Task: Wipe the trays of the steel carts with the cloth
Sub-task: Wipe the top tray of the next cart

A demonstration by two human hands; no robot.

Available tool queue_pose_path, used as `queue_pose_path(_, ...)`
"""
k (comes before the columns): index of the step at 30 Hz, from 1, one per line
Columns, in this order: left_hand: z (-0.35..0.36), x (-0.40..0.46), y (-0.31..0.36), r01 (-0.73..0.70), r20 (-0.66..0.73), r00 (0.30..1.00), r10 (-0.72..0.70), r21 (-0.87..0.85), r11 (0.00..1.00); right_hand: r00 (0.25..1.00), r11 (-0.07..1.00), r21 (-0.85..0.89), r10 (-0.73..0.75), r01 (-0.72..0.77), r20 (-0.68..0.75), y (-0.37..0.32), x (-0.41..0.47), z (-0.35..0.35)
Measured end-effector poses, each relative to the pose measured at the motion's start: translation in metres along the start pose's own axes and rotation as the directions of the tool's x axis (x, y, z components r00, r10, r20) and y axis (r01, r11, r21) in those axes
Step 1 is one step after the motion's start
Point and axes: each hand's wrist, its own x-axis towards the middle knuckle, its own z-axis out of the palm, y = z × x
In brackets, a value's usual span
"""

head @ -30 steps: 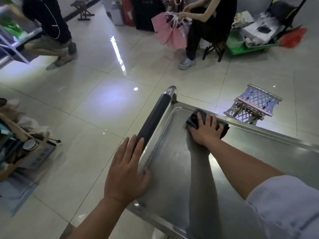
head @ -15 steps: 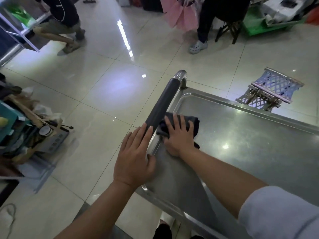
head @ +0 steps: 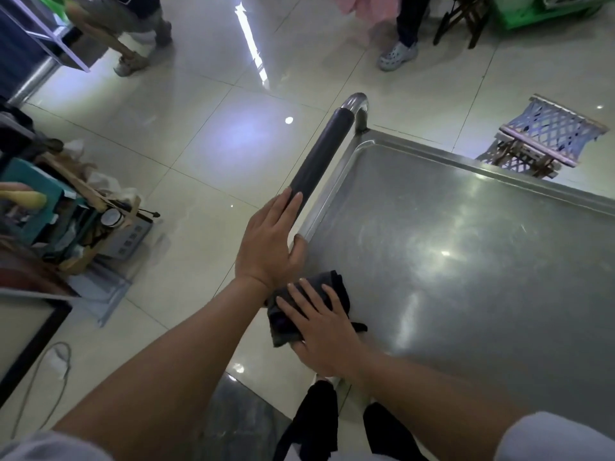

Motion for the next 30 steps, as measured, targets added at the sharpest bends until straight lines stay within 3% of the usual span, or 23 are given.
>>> queue_pose_path(12,-0.007,0.0,0.006,0.016,0.046,0.999,-0.025,0.175,0.984,0.994,0.996,-0.063,0.07,-0.065,0.082,0.031,-0.115,0.004)
queue_pose_path(19,-0.007,-0.004,0.019,0.084,0.067,0.991,-0.115,0.355,0.931,0.97,0.971,-0.095,0.227,-0.22,0.08,0.066,-0.221,0.001)
queue_pose_path(21,-0.002,-0.01,0.036,0.13,0.055,0.986,-0.158,0.341,0.931,0.955,0.957,-0.095,0.282,-0.273,0.095,0.073,-0.247,0.002)
queue_pose_path(24,0.017,-0.033,0.076,0.061,0.062,0.995,-0.08,0.266,0.962,0.925,0.929,-0.056,0.369,-0.365,0.093,0.08,-0.281,0.001)
queue_pose_path(30,0.093,-0.102,0.177,-0.166,0.355,0.925,0.139,0.046,0.985,0.784,0.783,0.061,0.61,-0.618,0.113,0.081,-0.34,-0.001)
